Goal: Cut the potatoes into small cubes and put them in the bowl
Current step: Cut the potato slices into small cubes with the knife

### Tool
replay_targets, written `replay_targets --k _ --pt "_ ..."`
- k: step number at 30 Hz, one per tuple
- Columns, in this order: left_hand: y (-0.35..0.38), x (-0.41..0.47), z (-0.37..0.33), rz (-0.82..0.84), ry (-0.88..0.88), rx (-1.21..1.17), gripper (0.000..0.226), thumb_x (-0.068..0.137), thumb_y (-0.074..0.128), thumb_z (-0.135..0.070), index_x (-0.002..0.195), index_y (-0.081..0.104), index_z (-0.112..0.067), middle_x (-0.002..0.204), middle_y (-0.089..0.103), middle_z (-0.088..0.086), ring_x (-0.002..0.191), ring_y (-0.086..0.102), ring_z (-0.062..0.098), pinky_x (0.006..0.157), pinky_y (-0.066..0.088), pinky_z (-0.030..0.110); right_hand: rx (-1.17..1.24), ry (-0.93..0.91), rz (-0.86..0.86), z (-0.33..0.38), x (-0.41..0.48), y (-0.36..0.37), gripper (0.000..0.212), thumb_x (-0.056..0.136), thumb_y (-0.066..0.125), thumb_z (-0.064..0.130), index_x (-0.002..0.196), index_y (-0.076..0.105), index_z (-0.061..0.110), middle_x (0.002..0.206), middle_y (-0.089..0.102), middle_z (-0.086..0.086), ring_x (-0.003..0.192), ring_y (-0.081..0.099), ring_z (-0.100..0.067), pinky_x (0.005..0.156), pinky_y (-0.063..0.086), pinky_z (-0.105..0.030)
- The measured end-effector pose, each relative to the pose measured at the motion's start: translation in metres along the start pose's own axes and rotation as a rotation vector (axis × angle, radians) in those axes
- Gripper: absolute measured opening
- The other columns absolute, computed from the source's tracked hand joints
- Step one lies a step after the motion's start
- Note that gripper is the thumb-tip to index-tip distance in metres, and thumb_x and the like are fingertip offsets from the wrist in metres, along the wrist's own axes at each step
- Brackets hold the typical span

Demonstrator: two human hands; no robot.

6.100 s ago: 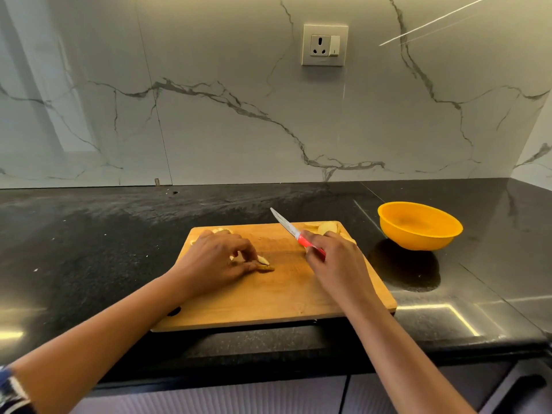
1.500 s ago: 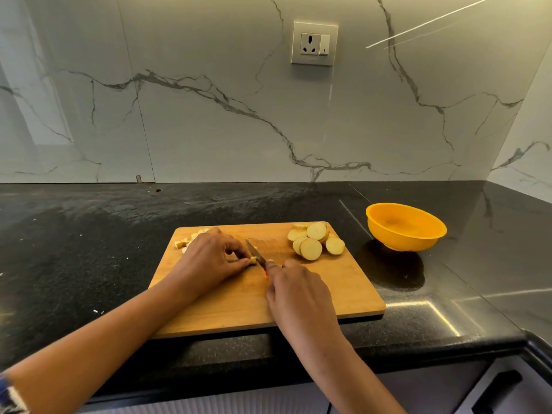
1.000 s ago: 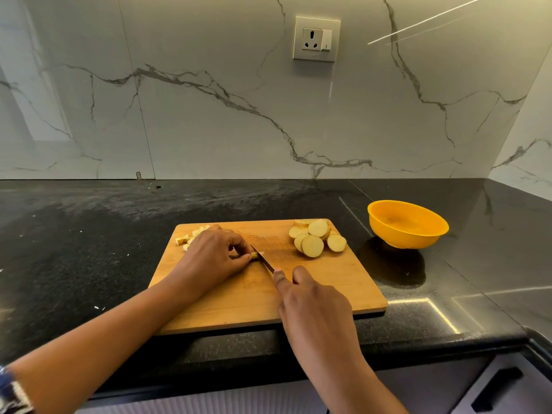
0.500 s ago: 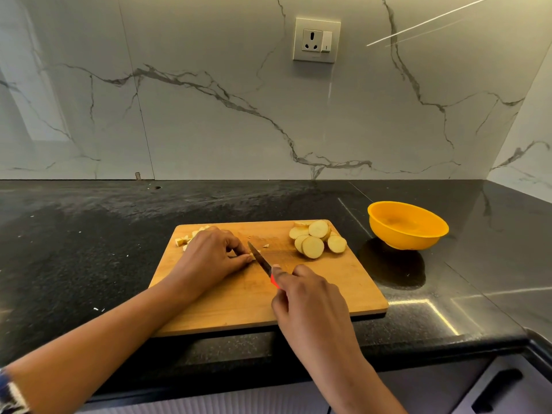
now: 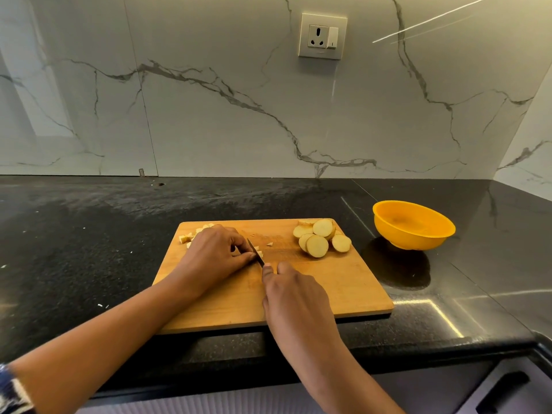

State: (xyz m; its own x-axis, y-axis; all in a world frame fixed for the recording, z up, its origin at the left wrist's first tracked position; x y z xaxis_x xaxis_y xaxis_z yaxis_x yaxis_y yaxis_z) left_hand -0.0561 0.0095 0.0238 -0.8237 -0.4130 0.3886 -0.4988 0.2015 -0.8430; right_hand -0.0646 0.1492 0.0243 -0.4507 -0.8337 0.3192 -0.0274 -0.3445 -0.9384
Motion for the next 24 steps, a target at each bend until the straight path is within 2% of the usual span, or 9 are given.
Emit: replay_targets --k 3,7,11,17,21,22,24 --pt "0.001 0.001 0.003 -0.006 -0.010 0.062 0.016 0.085 0.065 -0.038 0.094 0.072 -0.026 0.093 0.065 -0.011 0.086 0.053 0.006 0.077 0.047 0.026 0.008 -0.031 0.016 -0.002 -0.018 -0.005 0.045 0.102 0.037 0.021 0.146 0.029 0.019 0.121 0.044 0.000 0.079 0.042 -0.010 0.066 0.036 -0.023" --pt "-0.001 0.002 0.007 0.001 -0.039 0.076 0.012 0.084 0.066 -0.041 0.090 0.068 -0.030 0.087 0.060 -0.016 0.088 0.053 0.006 0.083 0.049 0.034 0.012 -0.052 0.010 -0.016 -0.033 -0.019 0.048 0.101 0.036 0.027 0.148 0.023 0.029 0.115 0.046 0.004 0.083 0.046 -0.010 0.071 0.043 -0.024" --pt "-0.008 -0.002 0.009 -0.042 -0.048 0.080 0.005 0.083 0.067 -0.036 0.086 0.063 -0.039 0.083 0.057 -0.021 0.089 0.052 0.004 0.086 0.045 0.034 0.004 -0.059 0.013 -0.023 -0.033 -0.022 0.052 0.101 0.038 0.024 0.148 0.020 0.037 0.121 0.043 0.006 0.097 0.049 -0.010 0.080 0.041 -0.024" --pt "-0.016 -0.002 0.016 -0.104 -0.068 0.009 0.013 0.079 0.073 -0.031 0.079 0.062 -0.039 0.075 0.056 -0.024 0.077 0.055 0.000 0.082 0.048 0.030 -0.007 -0.053 -0.026 -0.041 -0.021 -0.016 0.054 0.099 0.041 0.017 0.146 0.027 0.040 0.122 0.042 0.008 0.109 0.040 -0.011 0.088 0.038 -0.025" --pt "-0.014 -0.001 0.019 -0.099 -0.080 0.062 0.015 0.080 0.071 -0.035 0.081 0.058 -0.044 0.086 0.059 -0.020 0.087 0.053 0.003 0.085 0.040 0.030 -0.008 -0.024 -0.093 -0.049 -0.020 -0.013 0.054 0.094 0.053 0.015 0.141 0.039 0.037 0.117 0.049 0.005 0.104 0.045 -0.013 0.082 0.040 -0.027" --pt "-0.013 0.000 0.019 -0.090 -0.085 0.092 0.014 0.082 0.068 -0.036 0.083 0.058 -0.045 0.092 0.059 -0.019 0.093 0.050 0.005 0.086 0.035 0.030 -0.016 -0.015 -0.106 -0.050 -0.020 -0.012 0.055 0.088 0.062 0.015 0.136 0.047 0.037 0.111 0.053 0.005 0.098 0.049 -0.013 0.077 0.043 -0.027" --pt "-0.012 0.001 0.019 -0.094 -0.081 0.139 0.010 0.084 0.063 -0.038 0.091 0.059 -0.044 0.109 0.059 -0.017 0.102 0.046 0.006 0.090 0.028 0.033 -0.034 0.010 -0.123 -0.055 -0.020 -0.006 0.061 0.062 0.085 0.014 0.116 0.066 0.035 0.089 0.058 0.007 0.077 0.055 -0.011 0.057 0.047 -0.026"
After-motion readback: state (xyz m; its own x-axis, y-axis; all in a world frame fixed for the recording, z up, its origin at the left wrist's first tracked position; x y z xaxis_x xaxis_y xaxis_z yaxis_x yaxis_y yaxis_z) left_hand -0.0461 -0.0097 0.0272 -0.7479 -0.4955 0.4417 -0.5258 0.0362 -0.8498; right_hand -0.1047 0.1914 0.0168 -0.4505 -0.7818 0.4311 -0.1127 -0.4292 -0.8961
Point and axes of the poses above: each hand's wrist, its own x-axis towards the middle knuckle, its own y-axis out of the palm, z = x × y, the point moved 8 cm from there along x, towards the middle knuckle
